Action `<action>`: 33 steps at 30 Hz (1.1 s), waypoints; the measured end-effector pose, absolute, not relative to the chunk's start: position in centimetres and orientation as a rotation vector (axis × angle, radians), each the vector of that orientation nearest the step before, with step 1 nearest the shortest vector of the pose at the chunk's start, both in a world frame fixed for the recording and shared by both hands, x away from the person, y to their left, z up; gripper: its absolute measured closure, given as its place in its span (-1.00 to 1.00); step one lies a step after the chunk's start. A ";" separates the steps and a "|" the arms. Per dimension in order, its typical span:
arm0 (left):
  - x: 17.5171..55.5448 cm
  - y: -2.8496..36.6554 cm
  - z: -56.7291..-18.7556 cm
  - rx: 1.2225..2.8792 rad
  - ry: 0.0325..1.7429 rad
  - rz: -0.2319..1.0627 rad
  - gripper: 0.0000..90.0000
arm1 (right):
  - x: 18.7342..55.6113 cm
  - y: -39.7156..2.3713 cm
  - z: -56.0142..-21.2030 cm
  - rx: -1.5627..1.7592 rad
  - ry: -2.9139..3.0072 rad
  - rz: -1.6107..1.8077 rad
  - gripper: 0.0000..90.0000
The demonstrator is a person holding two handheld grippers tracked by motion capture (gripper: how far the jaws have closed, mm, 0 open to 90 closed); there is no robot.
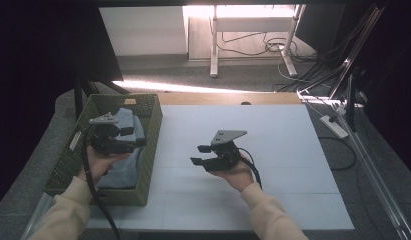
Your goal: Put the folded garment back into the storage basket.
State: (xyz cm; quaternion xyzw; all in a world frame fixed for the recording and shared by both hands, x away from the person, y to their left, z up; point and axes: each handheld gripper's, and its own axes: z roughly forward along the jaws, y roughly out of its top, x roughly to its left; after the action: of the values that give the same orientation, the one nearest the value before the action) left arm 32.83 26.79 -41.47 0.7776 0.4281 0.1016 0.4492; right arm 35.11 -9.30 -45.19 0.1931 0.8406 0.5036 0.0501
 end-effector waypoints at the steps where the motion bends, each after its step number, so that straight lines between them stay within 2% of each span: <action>1: 32.6 26.6 -41.5 1.918 1.053 0.245 -0.54 | 35.1 -9.6 -45.2 0.593 2.556 1.532 0.05; 33: 28.2 22.0 -41.7 1.943 0.933 0.178 -0.54 | 32.5 -21.8 -45.0 0.801 2.398 1.461 0.04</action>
State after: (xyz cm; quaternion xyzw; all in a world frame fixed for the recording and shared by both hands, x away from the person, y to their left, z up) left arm 28.24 21.96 -41.70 0.7930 0.3807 0.0728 0.4700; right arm 32.53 -21.79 -45.00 0.2726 0.8163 0.4972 0.1107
